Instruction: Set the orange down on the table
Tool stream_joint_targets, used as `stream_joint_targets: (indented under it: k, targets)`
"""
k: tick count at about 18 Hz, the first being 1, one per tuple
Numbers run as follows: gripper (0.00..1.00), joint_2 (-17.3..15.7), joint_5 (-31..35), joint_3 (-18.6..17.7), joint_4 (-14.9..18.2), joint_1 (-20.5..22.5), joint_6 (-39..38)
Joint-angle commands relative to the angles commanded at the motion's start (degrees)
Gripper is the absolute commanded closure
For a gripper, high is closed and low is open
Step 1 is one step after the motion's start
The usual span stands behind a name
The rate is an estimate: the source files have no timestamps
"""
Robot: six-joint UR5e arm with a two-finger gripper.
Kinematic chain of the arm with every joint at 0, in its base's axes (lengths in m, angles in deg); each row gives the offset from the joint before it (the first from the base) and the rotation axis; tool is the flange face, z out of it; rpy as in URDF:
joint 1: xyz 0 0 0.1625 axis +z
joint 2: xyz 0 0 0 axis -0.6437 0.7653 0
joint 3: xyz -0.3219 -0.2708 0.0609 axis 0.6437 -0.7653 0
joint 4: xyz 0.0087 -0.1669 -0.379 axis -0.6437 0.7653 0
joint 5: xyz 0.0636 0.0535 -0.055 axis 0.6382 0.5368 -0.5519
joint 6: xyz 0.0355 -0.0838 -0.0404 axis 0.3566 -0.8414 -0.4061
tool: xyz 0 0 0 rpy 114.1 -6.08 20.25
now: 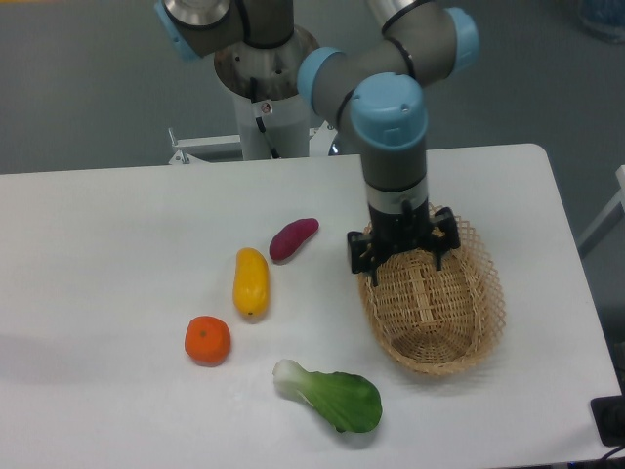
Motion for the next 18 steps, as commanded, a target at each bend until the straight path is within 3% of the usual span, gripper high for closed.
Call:
stream_joint_targets:
  k: [9,18]
  targets:
    - [0.0,0.6,-0.8,-0.2,-0.2,-0.2,7.9]
    - [0.0,0.2,-1.0,-0.3,-0.2,-0.1,9.2]
